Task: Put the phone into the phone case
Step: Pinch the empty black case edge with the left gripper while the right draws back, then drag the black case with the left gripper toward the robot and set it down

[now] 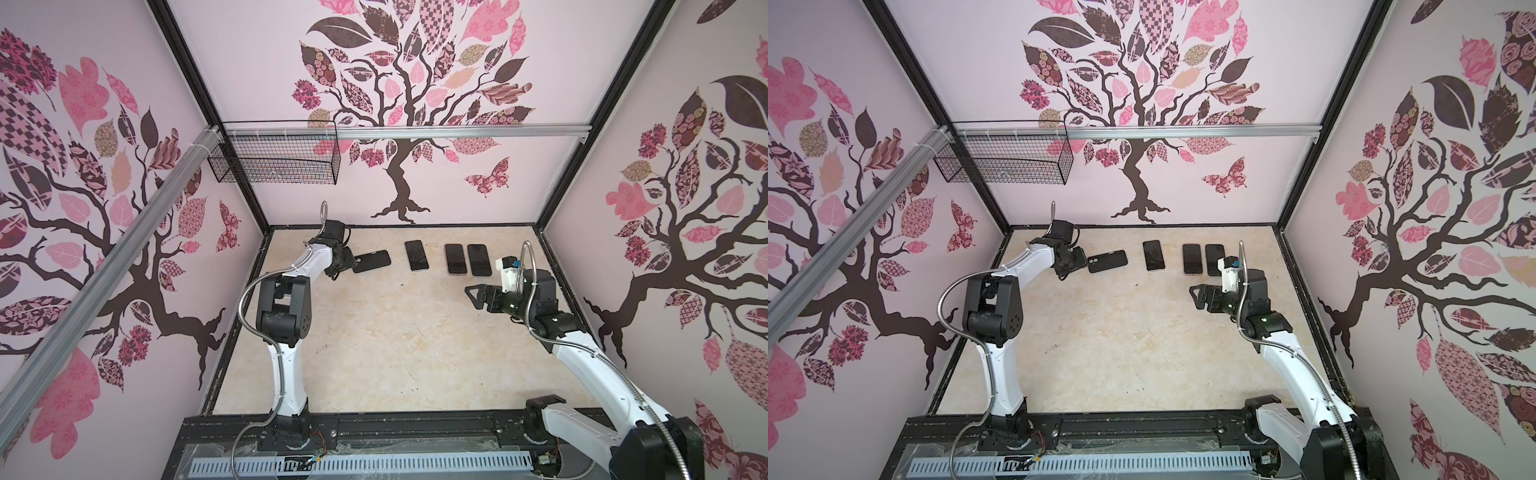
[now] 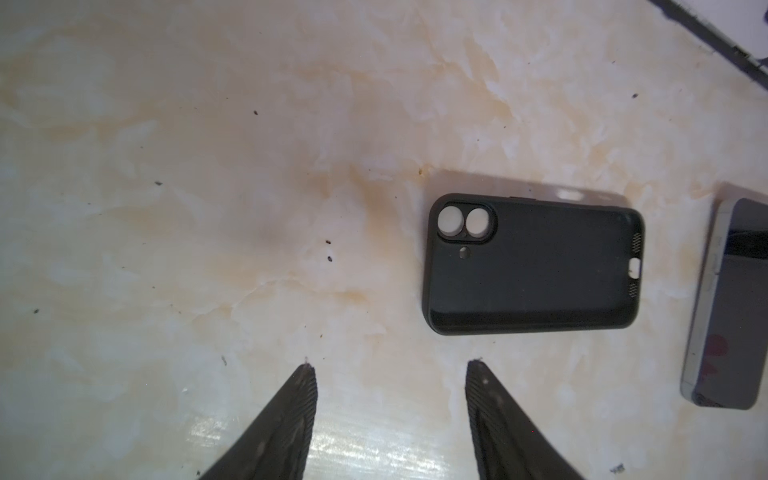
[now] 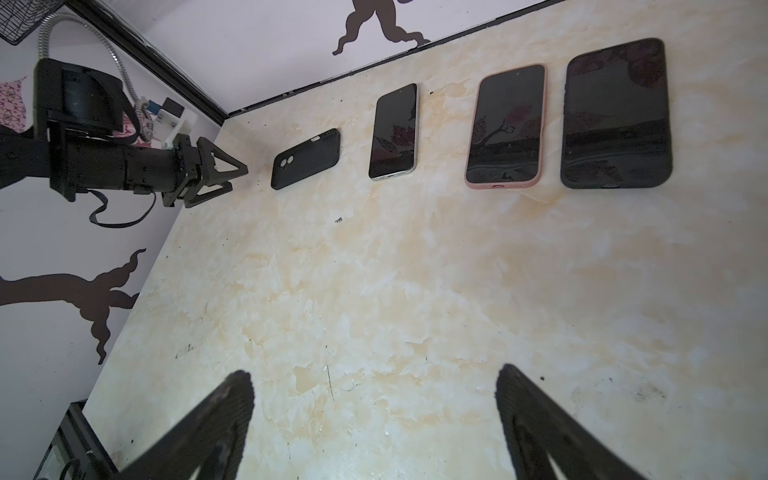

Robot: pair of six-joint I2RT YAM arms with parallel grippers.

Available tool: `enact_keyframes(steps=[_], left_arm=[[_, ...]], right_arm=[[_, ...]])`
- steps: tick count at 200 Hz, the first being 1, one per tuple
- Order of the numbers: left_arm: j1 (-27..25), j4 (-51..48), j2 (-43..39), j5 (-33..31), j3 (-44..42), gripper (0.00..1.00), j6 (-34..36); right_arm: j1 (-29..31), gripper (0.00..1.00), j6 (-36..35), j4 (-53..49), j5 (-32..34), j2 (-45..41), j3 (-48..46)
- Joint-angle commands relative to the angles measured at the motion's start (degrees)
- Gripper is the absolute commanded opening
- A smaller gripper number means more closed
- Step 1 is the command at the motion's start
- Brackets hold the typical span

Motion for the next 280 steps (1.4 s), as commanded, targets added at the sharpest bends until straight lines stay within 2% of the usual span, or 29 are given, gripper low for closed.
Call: enact_keyframes(steps=[1, 71, 164, 196, 239, 280], left_arm=[[0.3, -1.78, 3.1, -1.53, 5.46, 0.57, 0.09], [0.28, -3.54, 10.29, 1.22, 13.34, 0.53, 0.46], [0.17, -3.03, 12.86, 3.04, 11.75, 0.48, 0.04], [0.06, -3.56, 13.09, 2.92, 11.79, 0.25, 0.68], [-0.43, -5.08, 12.58, 0.33, 11.49, 0.23, 2.29], [-0.57, -5.63, 11.23, 0.03, 9.67, 0.09, 3.55]], right_arm=[[0.3, 0.94, 0.23, 0.04, -1.55, -1.92, 0.18], [0.38, 0.93, 0.37, -0.68, -1.48, -2.72, -0.02], [0.4, 0.93, 0.63, -0.51, -0.82, -2.23, -0.28], [0.39, 0.93, 0.68, -0.51, -0.55, -2.31, -0.35], [0.37, 0.92, 0.64, -0.69, -0.38, -2.47, -0.36], [0.38, 0.92, 0.72, -0.91, -0.29, -2.66, -0.39]])
